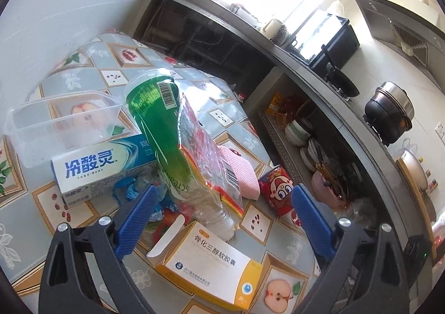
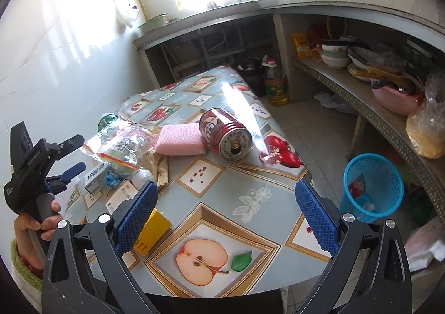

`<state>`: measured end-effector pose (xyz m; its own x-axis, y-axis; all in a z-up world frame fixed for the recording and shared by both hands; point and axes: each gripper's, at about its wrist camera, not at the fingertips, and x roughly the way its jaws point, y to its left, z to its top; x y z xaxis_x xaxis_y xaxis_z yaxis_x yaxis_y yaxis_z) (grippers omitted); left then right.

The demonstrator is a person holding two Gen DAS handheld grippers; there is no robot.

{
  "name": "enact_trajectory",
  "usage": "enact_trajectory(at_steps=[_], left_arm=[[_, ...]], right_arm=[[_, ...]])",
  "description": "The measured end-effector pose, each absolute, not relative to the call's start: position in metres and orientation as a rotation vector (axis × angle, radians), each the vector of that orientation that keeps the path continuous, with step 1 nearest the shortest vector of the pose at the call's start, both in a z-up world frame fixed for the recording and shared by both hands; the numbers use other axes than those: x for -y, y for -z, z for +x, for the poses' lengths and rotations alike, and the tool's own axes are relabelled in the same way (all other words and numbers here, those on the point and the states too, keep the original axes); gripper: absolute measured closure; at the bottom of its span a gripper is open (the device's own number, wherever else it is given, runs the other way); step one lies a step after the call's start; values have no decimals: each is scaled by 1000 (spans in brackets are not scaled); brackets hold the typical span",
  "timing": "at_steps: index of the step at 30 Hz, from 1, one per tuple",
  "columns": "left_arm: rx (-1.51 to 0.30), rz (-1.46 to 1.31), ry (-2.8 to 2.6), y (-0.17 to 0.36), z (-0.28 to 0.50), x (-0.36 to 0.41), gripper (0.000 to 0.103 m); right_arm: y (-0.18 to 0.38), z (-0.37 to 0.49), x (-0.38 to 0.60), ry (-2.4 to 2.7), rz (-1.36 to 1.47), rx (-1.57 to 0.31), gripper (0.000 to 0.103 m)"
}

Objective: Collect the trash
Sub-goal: 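Grasp the clear zip bag with the left tool and lift it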

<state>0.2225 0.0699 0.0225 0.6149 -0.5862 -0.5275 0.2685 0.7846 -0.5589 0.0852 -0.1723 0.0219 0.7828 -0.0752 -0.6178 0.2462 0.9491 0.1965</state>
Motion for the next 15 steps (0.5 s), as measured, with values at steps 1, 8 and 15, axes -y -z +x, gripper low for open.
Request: enact_trajectory(at_steps=[1, 8, 15], left_arm=[[-766, -464, 500, -20, 227, -70, 15], [-815, -524, 439, -7, 244, -66, 50], [-830, -565, 462, -6, 239, -67, 87]], right_arm=[[-22, 85, 173, 177, 276, -650, 8], [-21, 85, 175, 176, 274, -655, 8], [-18, 83, 176, 180, 278, -660, 8]])
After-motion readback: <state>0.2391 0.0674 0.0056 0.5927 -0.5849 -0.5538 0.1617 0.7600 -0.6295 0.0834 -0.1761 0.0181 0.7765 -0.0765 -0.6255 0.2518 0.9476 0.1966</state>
